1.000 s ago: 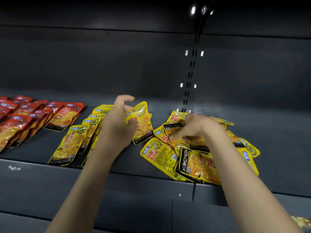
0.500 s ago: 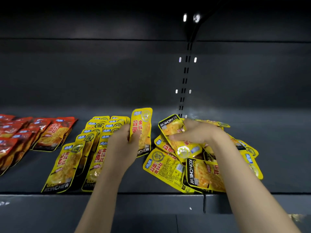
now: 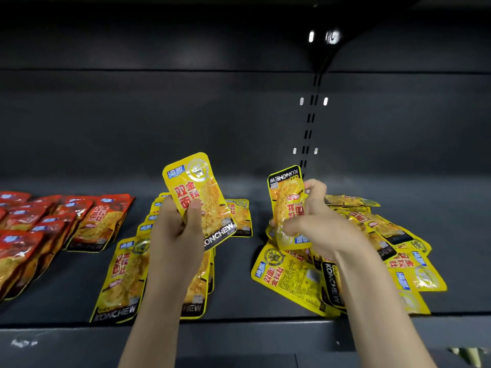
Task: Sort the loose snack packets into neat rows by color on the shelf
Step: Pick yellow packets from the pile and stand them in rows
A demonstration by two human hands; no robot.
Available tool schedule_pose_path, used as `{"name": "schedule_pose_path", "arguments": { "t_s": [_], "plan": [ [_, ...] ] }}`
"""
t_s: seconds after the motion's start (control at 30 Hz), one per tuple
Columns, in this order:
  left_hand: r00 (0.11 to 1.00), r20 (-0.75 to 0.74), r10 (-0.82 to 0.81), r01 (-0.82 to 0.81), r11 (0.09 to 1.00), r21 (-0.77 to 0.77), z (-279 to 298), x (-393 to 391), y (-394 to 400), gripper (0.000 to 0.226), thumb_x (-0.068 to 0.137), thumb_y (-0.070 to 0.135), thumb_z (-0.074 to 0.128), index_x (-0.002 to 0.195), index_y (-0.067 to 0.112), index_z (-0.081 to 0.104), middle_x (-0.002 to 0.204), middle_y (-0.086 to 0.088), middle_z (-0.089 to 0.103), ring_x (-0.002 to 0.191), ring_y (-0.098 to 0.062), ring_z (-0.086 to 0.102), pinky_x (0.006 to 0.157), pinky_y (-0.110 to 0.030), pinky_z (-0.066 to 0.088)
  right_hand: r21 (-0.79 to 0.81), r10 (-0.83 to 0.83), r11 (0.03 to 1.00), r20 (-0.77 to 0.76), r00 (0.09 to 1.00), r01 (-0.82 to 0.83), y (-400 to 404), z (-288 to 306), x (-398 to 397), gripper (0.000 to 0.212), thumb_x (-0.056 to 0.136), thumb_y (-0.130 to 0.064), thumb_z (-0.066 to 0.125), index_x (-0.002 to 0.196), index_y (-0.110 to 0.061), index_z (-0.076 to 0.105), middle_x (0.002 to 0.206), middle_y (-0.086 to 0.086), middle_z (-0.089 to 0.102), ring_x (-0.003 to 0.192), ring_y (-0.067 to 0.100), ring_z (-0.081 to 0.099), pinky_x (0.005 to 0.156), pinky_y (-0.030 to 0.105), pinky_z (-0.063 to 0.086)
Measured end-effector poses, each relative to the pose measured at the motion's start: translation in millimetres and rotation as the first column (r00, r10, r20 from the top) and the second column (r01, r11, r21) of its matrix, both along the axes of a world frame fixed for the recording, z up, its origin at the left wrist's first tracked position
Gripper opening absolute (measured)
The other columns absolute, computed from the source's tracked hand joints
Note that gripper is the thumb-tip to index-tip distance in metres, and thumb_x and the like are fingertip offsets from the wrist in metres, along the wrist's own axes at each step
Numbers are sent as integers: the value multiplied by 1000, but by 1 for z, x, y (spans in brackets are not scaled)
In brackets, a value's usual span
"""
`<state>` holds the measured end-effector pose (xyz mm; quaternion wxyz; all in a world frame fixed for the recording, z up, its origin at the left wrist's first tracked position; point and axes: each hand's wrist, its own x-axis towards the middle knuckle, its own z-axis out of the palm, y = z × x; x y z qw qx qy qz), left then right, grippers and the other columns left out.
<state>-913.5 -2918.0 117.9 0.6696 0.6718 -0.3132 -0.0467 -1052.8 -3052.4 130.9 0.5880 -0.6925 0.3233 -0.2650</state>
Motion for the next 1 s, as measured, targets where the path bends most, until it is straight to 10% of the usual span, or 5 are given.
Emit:
{"name": "schedule_pose_path", "arguments": {
  "t_s": [0.2,0.43,0.6,0.8,1.0],
  "plan": [
    [1000,-1,-28,27,1000,-6,2,16,9,23,97,25,47,93,3,54,78,-31,54,61,-21,44,56,-31,40,-185,-82,981,-90,993,64,7,-3,10,64,62,7,71,93,-39,38,93,23,64,75,33,64,68,47,50],
    [998,-32,-47,47,999,-21,3,30,16,20,97,26,47,88,10,55,85,-27,60,66,-32,52,63,-45,48,-499,-304,828,-18,952,255,15,18,19,26,71,-17,79,80,-25,56,75,-7,61,59,3,54,46,11,37],
    [999,-12,-36,35,999,-13,2,41,17,21,97,28,46,89,12,56,84,-22,63,78,-43,58,62,-39,45,-447,-331,819,140,933,358,7,39,30,23,70,-19,80,81,-22,60,80,0,70,77,21,67,74,42,55],
    [999,-12,-30,29,999,-21,1,53,16,23,97,28,48,84,13,59,62,0,58,50,-7,46,53,-27,38,-330,-292,888,133,947,320,-12,52,54,41,70,-27,82,105,-16,63,96,-2,71,91,16,68,81,34,54],
    [999,-32,-42,42,999,-2,0,64,15,25,96,29,49,82,13,62,68,-8,62,53,-4,48,46,-8,36,-207,-186,966,-132,974,156,-36,27,100,23,75,-25,79,81,-13,61,73,0,60,59,10,52,50,20,38]
  ]
}}
